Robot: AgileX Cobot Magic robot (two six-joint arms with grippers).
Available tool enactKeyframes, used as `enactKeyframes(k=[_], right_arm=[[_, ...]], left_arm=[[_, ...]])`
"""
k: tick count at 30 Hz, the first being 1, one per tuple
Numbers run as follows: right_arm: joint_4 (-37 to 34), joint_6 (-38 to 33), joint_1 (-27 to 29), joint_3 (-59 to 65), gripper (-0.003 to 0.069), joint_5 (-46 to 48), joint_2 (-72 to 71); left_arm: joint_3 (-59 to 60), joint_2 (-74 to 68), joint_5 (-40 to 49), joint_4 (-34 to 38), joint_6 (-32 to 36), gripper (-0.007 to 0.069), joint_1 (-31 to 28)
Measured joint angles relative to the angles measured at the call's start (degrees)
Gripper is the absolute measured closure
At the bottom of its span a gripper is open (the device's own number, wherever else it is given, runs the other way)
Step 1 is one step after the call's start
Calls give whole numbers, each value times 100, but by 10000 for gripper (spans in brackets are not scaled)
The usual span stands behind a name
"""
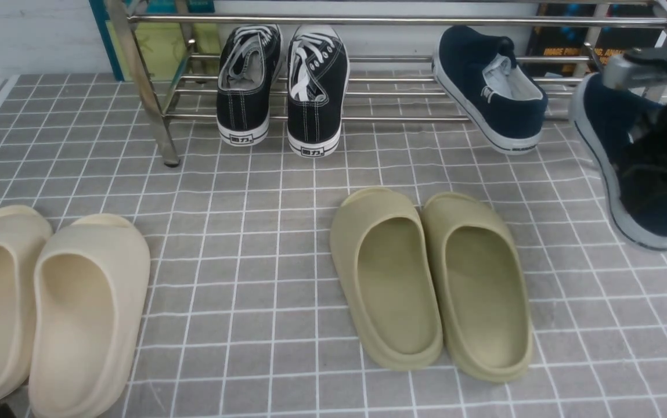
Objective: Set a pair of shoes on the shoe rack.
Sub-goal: Use the right arm to put a shoe into the shoe rack
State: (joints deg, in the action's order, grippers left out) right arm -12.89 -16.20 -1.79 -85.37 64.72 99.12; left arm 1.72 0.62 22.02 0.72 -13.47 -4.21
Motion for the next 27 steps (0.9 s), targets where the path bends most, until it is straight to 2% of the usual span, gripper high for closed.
enactKeyframes(k=[12,16,23,27], right_arm=[[20,-248,0,-2055,620,280,1522],[151,-521,0,-2873,620,546,2135],[269,-787,0,-3656,620,684,2694],[271,-813,0,-3873,620,434,2781]], left_arm=[[0,0,0,0,0,387,0],[0,0,0,0,0,387,0],[0,0,0,0,0,387,0],[0,0,0,0,0,387,0]])
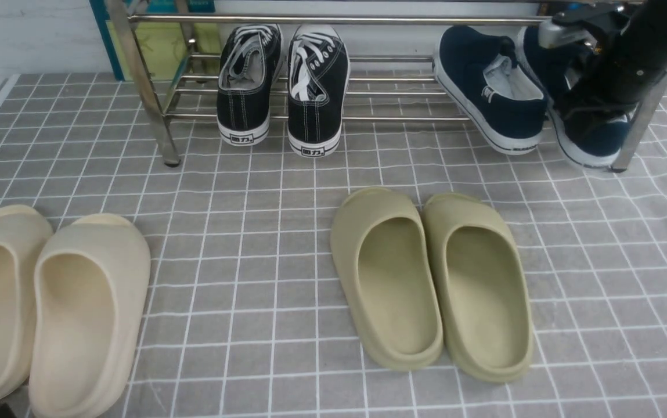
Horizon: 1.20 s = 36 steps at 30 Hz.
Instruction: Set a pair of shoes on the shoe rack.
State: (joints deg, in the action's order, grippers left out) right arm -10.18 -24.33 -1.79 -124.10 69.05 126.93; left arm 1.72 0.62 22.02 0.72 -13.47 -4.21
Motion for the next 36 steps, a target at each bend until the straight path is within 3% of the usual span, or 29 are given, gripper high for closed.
enactKeyframes(k=[10,16,17,20,23,27,28,29,30,31,32,33,34,36], right_arm=[[-6,-219,0,-37,567,-278,48],[-62,139,0,-69,338,-422,10],[-62,329,0,-69,258,-291,-67],[-57,522,0,-69,180,63,-271],[5,568,0,-69,156,215,-572],[196,800,0,-63,204,243,-1050],[274,963,0,-23,275,249,-1347],[274,983,0,-13,285,249,-1388],[333,1151,0,160,387,249,-1805],[330,1170,0,186,400,249,-1857],[349,1247,0,507,517,254,-2368],[349,1262,0,591,544,254,-2492],[362,1289,0,927,621,254,-2948],[333,1305,0,1405,659,260,-3575]], left_arm=[[0,0,0,0,0,387,0],[0,0,0,0,0,387,0],[0,0,0,0,0,387,0],[0,0,0,0,0,387,0],[0,0,0,0,0,387,0],[0,0,0,0,0,387,0],[0,0,0,0,0,387,0],[0,0,0,0,0,387,0],[0,0,0,0,0,387,0],[0,0,0,0,0,387,0],[0,0,0,0,0,387,0],[0,0,0,0,0,387,0],[0,0,0,0,0,387,0],[0,0,0,0,0,387,0]])
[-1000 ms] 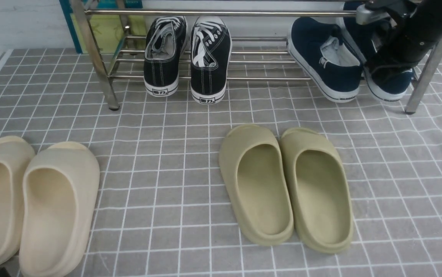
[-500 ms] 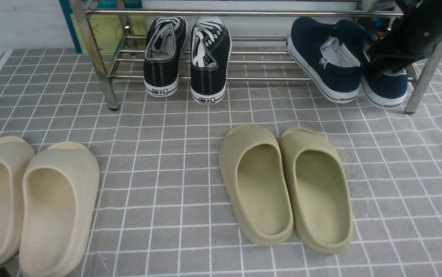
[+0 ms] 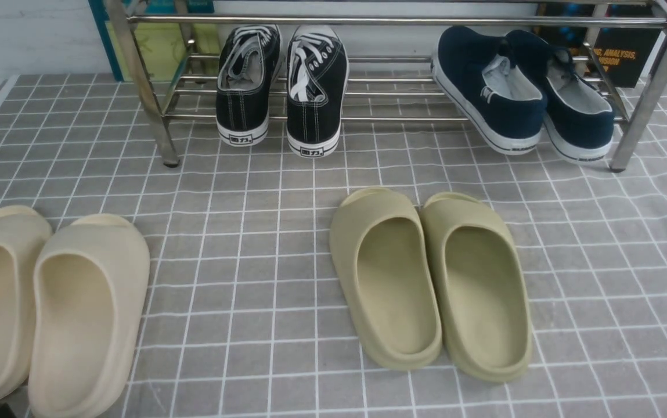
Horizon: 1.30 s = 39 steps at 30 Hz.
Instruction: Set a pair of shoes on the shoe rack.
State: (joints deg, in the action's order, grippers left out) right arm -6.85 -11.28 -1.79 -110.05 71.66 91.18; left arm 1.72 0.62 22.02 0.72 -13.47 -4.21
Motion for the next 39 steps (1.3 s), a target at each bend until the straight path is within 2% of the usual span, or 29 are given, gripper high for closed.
enactKeyframes(k=[5,10,17,23,39], right_arm=[[-242,8,0,1484,661,-173,-1900],[-297,12,0,3120,661,-1179,-3854],[-311,12,0,4802,659,-1562,-5676],[-351,12,0,5357,659,-1709,-6158],[-467,12,0,5396,651,-1639,-6184]], left_arm=[[0,0,0,0,0,387,0],[0,0,0,0,0,387,0],[0,0,0,0,0,387,0],[0,0,0,0,0,386,0],[0,0,0,0,0,386,0]])
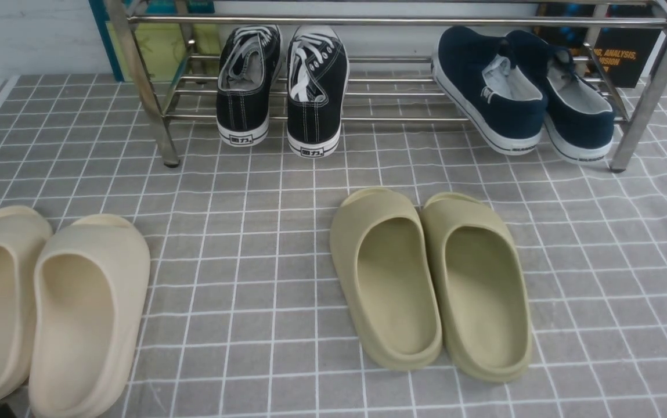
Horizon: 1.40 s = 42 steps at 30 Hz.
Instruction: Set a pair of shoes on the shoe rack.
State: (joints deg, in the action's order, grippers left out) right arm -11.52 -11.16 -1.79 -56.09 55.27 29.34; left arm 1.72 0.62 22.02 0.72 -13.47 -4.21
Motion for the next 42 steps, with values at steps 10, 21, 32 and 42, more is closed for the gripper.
enactKeyframes(k=[10,21,32,42], right_arm=[[-655,13,0,711,662,-1077,-106],[899,996,0,3783,662,-4104,-2052],[1896,2368,115,5763,662,-4647,-2988],[1891,2131,344,5763,662,-3892,-2993]], left_arm=[[0,0,0,0,0,386,0],[0,0,0,0,0,386,0],[0,0,5,0,0,386,0],[0,0,-2,0,0,386,0]])
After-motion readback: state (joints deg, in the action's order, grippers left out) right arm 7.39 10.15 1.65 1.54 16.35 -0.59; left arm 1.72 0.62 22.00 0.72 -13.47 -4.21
